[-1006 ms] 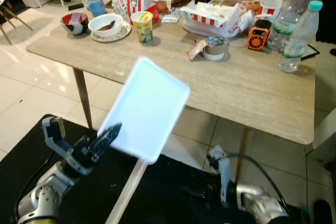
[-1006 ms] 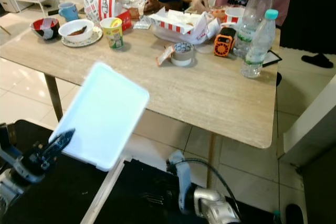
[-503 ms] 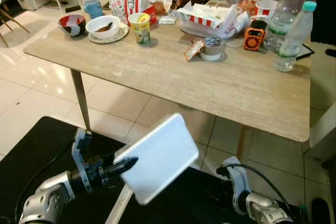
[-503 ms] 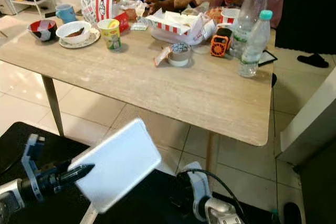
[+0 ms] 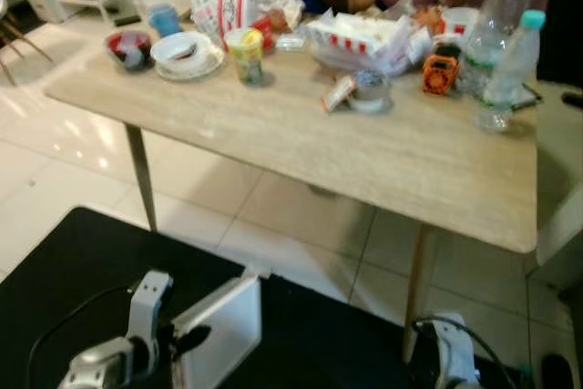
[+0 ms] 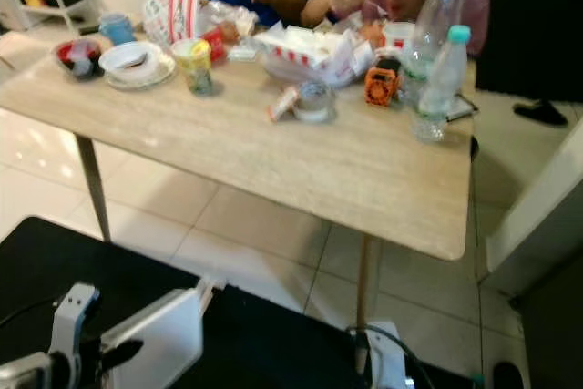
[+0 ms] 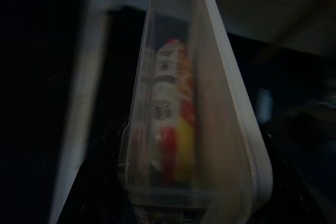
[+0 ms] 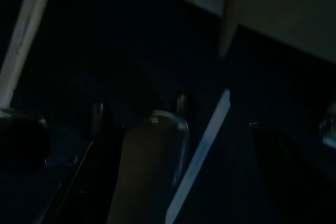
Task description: Restocking fridge
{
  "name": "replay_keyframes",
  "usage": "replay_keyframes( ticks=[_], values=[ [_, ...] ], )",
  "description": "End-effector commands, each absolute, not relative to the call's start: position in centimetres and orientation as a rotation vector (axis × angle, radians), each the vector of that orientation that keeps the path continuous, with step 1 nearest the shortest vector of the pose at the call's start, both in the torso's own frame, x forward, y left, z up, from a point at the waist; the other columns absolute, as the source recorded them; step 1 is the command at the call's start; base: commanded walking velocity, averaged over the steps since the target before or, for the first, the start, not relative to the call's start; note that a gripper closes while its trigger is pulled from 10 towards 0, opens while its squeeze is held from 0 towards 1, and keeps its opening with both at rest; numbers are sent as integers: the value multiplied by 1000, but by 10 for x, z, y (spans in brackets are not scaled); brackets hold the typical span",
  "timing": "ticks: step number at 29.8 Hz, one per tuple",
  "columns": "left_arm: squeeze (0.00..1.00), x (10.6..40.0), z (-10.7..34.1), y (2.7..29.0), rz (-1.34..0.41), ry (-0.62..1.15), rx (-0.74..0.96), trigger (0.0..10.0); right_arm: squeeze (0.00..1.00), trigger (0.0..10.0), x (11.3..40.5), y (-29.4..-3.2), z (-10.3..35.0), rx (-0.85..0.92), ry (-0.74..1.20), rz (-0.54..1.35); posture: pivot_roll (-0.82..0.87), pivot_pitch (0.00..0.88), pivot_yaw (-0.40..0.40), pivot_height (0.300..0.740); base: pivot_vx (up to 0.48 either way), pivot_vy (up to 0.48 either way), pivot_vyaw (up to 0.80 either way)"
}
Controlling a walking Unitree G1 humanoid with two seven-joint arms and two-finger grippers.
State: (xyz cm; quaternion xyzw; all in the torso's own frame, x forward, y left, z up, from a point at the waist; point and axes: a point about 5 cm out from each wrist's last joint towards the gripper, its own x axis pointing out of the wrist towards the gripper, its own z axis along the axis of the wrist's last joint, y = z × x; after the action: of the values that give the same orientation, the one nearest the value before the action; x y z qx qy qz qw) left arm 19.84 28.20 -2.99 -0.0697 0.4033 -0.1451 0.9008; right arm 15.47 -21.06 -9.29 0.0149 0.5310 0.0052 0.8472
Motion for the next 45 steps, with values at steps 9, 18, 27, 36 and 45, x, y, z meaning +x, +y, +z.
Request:
replay_keyframes(
  ticks=[9, 18, 27, 36, 45],
  values=[
    [0, 149, -72, 275, 58, 967, -187, 10000, 0, 10000, 119, -221, -104, 33, 1241, -74, 9, 0, 59, 740, 0, 0, 0],
    [0, 115, -90, 265, 149, 1076, -212, 10000, 0, 10000, 126, -218, -102, 21, 1236, -57, 3, 0, 57, 740, 0, 0, -347],
    [0, 107, -98, 248, 164, 1110, -221, 10000, 0, 10000, 139, -212, -100, -9, 1233, -28, -1, 0, 72, 740, 0, 0, -776],
    [0, 116, -96, 247, 145, 1101, -173, 10000, 0, 10000, 130, -209, -103, -25, 1268, -20, 0, 0, 74, 740, 0, 0, -776],
    [0, 112, -101, 236, 124, 1131, -144, 10000, 0, 10000, 126, -209, -105, -51, 1283, -8, 0, 0, 70, 740, 0, 0, -777]
  ],
)
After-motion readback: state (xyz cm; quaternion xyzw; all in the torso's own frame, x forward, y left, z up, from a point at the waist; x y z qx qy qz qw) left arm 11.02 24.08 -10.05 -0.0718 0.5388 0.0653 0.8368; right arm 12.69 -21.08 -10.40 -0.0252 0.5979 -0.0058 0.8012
